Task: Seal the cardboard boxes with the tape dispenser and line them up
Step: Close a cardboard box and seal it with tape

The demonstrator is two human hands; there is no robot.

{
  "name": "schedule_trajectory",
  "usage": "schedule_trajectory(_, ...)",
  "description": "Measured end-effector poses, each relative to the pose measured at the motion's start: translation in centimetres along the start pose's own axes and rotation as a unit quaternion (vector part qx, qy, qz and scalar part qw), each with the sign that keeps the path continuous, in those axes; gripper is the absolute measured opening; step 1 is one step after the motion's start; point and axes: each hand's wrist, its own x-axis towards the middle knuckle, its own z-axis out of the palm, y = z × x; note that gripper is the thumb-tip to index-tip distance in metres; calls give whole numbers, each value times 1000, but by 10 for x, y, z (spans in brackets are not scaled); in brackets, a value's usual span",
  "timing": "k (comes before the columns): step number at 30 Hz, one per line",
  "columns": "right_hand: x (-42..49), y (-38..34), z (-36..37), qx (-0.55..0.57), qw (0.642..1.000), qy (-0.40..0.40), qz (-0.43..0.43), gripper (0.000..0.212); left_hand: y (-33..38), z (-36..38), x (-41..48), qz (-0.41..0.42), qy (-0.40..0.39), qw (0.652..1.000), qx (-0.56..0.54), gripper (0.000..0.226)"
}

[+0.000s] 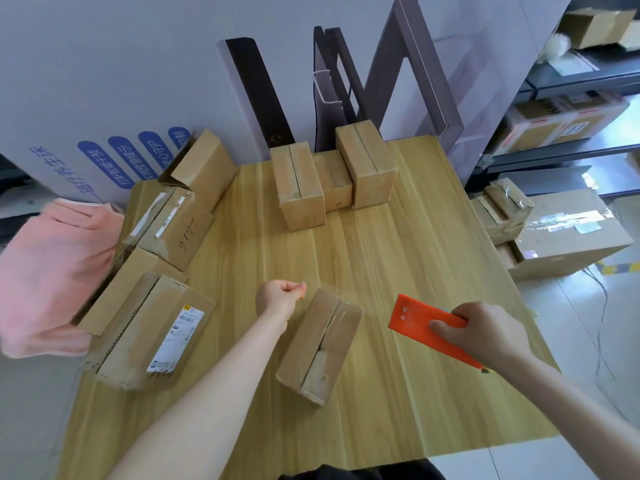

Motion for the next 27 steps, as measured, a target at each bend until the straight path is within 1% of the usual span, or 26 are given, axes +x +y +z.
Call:
schedule_trajectory(4,13,-3,18,-50,999,1,4,39,-9,13,1,-13,8,1000,14,15)
schedule_trajectory(9,26,-19,42,-62,998,-7,0,42,-16,28,0,-4,33,998,50,16)
schedule_trajectory(14,28,-45,54,-70,997,-5,-13,40,-21,29,-6,47,58,995,68,16)
schedule_trajectory(18,29,-54,53,-77,997,4,-16,39,-23,30,-8,77,50,986,137,26)
schedule_trajectory(20,28,-53,52,-82,997,6,-15,39,-24,33,-8,61,36,981,181,39)
schedule_trajectory(22,27,-53,52,-83,996,6,-19,39,-25,32,-13,55,63,981,174,50)
schedule_trajectory(23,27,-53,53,-85,996,6,-22,39,-27,32,-17,82,85,982,147,49)
schedule_trajectory(24,27,-53,53,-87,996,5,-25,38,-29,31,-22,124,91,981,115,46)
schedule_trajectory(25,27,-54,52,-90,996,6,-29,38,-32,33,-26,162,71,980,93,45)
schedule_trajectory(26,28,-55,51,-93,995,6,-32,38,-35,35,-29,186,35,978,92,45)
schedule_trajectory(27,29,-56,50,-96,995,5,-35,38,-37,38,-32,193,-2,975,110,47)
